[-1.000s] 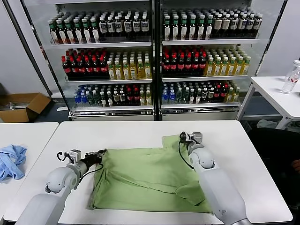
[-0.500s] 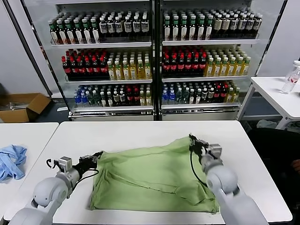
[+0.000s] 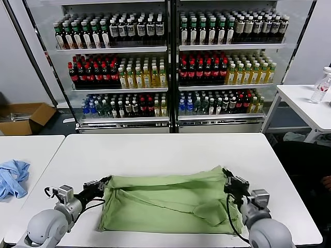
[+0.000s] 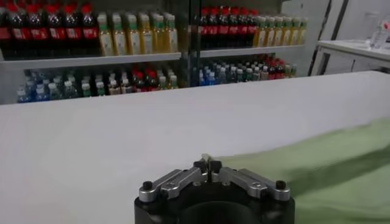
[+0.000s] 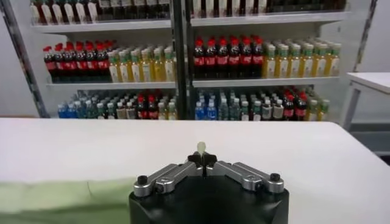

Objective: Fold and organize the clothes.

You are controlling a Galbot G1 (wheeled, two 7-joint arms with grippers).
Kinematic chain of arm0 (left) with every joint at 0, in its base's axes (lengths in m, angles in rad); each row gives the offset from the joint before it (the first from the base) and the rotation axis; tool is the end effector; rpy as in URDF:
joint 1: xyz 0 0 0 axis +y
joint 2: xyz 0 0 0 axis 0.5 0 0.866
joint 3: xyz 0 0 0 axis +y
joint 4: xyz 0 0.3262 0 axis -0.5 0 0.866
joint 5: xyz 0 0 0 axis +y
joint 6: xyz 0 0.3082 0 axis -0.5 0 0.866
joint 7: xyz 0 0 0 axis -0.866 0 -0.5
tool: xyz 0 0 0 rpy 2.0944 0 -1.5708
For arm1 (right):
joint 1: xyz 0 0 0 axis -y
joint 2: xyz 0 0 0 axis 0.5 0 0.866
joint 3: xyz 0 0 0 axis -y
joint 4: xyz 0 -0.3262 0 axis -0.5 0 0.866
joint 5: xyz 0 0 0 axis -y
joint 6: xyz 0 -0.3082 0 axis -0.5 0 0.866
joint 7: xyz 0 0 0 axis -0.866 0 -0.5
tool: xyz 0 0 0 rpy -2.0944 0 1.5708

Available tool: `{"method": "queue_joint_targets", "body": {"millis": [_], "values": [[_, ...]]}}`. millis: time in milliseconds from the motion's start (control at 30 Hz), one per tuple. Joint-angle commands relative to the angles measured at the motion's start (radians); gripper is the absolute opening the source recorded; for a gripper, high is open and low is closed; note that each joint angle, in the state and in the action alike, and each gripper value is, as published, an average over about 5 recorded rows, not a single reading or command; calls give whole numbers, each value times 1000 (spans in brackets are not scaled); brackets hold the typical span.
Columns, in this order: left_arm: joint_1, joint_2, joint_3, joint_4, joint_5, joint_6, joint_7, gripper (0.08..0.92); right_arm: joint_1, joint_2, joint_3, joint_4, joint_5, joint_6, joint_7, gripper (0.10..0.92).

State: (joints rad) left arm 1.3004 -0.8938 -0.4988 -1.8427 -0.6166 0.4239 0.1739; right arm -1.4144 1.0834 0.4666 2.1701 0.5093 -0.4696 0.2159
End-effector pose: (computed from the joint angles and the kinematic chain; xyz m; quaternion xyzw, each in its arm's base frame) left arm 0.2386 0.1468 -0.2625 -0.1724 -0.9562 -0.0155 0.2361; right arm 0.1864 -0.0585 -0.2232 0.0599 -0.9847 0.0072 0.1632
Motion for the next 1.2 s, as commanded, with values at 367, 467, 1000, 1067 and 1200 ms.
{"method": "queue_joint_targets", "body": {"millis": [367,467,1000,1067,1200], "values": [[107,13,-60,-47,95,29,97,84,-269,2,44,139,-115,15,-2,105],[109,8,-54,-46,175,43,96,86,-266,8,39,127,-155,7,1,106],[191,-150,-22,-250,71,94,-408,497,-259,21,126,171,-200,26,-2,525],[209,-199,8,-263,54,104,-474,558,-258,25,119,168,-210,29,-3,585],[206,-271,55,-248,46,101,-540,679,-257,30,107,164,-226,32,-5,698]]}}
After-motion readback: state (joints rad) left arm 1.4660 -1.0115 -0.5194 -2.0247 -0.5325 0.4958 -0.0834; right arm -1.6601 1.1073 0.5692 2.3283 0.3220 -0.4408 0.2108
